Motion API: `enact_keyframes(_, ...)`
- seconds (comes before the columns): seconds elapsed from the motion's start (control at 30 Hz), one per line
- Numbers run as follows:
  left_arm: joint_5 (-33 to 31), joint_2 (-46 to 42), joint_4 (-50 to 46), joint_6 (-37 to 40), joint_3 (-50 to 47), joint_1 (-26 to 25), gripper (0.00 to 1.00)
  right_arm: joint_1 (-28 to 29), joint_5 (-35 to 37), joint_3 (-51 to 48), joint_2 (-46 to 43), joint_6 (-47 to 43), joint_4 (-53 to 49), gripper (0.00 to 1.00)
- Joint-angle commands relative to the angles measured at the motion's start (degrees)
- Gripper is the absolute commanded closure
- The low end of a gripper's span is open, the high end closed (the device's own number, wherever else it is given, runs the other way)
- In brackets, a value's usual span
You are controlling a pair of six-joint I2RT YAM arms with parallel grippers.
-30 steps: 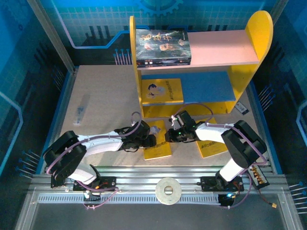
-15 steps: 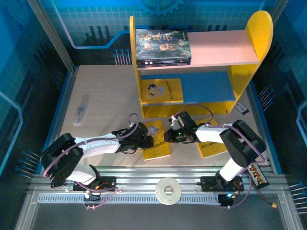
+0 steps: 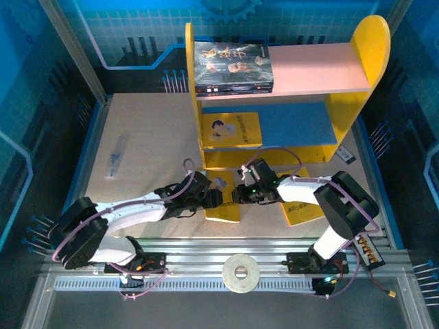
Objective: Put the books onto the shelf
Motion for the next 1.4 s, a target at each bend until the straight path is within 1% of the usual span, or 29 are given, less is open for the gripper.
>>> enact_keyframes(0.0,3.0,-1.8,6.8,1.5,2.3,-0.6,0.45,3.2,-3.7,-0.2,1.8,-1.4,-1.3,0.77)
enact_keyframes(0.13,2.7,-1.6,4.9,1.6,2.7,0.0,0.49,3.2,-3.2,0.1,0.5,-1.6,-2.2,0.77)
enact_keyframes(0.33,1.3,-3.8,2.3,2.2,2.1,1.1,0.50,2.9,-1.6,0.2,-0.6,-2.8,-4.6,0.75)
enact_keyframes(0.53,1.4,-6.3,-1.0,3.3,2.1,3.1,0.51,2.9,-1.4,0.9,-1.2,-3.5,-5.7,0.75)
enact_keyframes(0.67,0.7,-7.4,-3.5,3.7,2.3,3.7,0.55,2.9,-1.2,1.6,-1.2,-3.8,-6.3,0.75)
enact_keyframes(0.83,0.8,-7.3,-3.9,3.9,2.1,3.9,0.58,2.8,-1.3,2.1,-1.3,-3.8,-6.4,0.74)
enact_keyframes(0.93,0.7,-6.6,-4.2,4.6,2.3,4.0,0.62,2.9,-1.4,2.2,-1.5,-4.0,-6.5,0.71)
enact_keyframes(1.17,1.1,-5.1,-5.4,6.5,3.9,4.3,0.86,2.8,-1.0,1.9,-3.0,-4.3,-6.9,0.59)
enact_keyframes(1.23,0.9,-5.6,-6.4,6.8,4.1,4.3,0.91,2.7,-0.9,1.8,-3.6,-4.4,-7.0,0.56)
enact_keyframes(1.37,-0.7,-8.9,-10.5,7.3,4.5,4.3,0.98,2.5,-0.9,1.8,-5.3,-4.8,-7.5,0.53)
